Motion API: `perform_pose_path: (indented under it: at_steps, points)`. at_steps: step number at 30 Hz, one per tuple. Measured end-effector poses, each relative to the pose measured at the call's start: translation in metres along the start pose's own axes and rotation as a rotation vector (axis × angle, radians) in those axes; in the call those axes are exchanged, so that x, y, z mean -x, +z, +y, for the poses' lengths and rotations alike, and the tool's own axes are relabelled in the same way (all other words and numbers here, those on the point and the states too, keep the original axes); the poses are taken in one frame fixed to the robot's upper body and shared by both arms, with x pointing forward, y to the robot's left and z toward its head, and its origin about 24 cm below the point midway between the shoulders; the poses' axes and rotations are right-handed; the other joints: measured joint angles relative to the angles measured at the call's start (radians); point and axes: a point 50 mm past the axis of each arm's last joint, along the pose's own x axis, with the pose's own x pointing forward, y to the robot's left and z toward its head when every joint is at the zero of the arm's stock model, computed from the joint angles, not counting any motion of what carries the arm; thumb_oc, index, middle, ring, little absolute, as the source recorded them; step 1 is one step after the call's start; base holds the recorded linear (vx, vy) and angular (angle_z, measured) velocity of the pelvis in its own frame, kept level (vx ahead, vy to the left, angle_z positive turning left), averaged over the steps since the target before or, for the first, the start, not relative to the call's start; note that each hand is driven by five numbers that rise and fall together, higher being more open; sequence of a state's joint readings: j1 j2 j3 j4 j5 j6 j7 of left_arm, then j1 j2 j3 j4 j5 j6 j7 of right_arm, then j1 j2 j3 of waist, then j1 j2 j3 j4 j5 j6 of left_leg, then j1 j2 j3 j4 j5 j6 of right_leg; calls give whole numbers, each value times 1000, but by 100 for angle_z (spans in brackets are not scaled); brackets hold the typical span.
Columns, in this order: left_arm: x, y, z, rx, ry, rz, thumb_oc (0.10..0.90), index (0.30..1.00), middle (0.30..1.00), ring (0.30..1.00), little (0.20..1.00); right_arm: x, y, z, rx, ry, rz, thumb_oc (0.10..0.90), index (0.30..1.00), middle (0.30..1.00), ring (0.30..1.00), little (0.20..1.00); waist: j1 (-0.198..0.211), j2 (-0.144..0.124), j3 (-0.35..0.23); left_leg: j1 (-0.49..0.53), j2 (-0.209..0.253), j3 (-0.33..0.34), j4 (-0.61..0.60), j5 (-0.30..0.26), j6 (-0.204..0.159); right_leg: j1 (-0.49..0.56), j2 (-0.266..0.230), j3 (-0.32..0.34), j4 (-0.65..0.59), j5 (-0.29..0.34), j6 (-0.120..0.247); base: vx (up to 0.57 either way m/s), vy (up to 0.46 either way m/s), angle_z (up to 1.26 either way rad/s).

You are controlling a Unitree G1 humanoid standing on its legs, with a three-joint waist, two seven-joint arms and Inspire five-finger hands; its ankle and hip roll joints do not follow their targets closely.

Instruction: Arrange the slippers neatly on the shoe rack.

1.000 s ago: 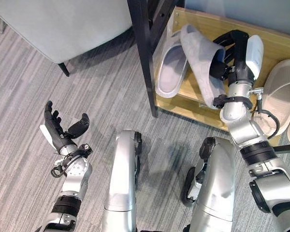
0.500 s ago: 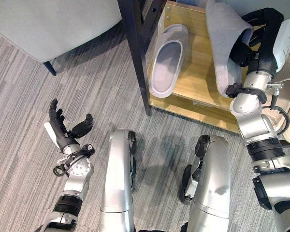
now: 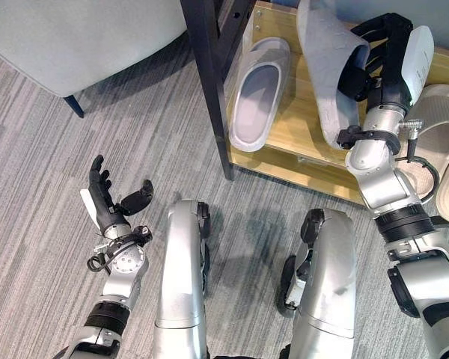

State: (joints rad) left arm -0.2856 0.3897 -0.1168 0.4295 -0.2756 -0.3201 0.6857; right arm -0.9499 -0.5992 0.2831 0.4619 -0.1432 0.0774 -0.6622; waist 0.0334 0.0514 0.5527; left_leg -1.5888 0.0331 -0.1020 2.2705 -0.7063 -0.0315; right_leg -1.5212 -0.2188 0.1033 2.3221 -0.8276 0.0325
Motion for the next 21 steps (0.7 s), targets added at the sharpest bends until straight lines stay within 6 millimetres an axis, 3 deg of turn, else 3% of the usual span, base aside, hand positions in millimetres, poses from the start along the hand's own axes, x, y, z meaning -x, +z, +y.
perform_pose_path:
  at_steps: [4, 7, 8, 9, 10, 21]
  points:
    - [0, 0, 0, 0, 0, 0, 800, 900, 900, 900, 900, 5, 2, 8, -21, 18, 8, 400, 300, 300, 300, 300, -13, -3, 2, 0, 1, -3, 3, 0, 0, 2, 0, -3, 0, 0, 0, -9, -2, 0]
    - [0, -1, 1, -4, 5, 5, 800, 900, 900, 900, 900, 16, -12, 11, 4, 43, 43, 400, 300, 300, 300, 300, -17, -4, 2, 0, 0, -13, 6, 0, 0, 7, 1, -11, 1, 0, 0, -10, -5, -1]
    - [1, -3, 2, -8, 6, 8, 800, 900, 900, 900, 900, 18, -14, 12, 10, 48, 51, 500, 451, 451, 451, 451, -20, -4, 2, 0, 0, -15, 11, -1, -1, 7, 2, -12, 6, 0, 0, 0, 0, 0]
    - [1, -3, 2, -9, 7, 10, 800, 900, 900, 900, 900, 18, -14, 12, 9, 48, 52, 569, 554, 554, 554, 554, -21, -4, 2, 0, 1, -16, 13, -1, -2, 7, 3, -11, 8, 0, 0, 0, 0, 0]
    - [1, -3, 2, -10, 7, 11, 800, 900, 900, 900, 900, 18, -14, 12, 8, 48, 53, 800, 900, 900, 900, 900, -21, -4, 2, 0, 0, -16, 13, -1, -2, 7, 4, -11, 8, 0, 0, 0, 0, 0]
    - [2, -9, 5, -30, 12, 32, 800, 900, 900, 900, 900, 21, -12, 19, -25, 64, 66, 800, 900, 900, 900, 900, -21, -4, 2, 0, 0, -16, 13, -2, -3, 6, 3, -10, 9, 0, 0, 0, 0, 0]
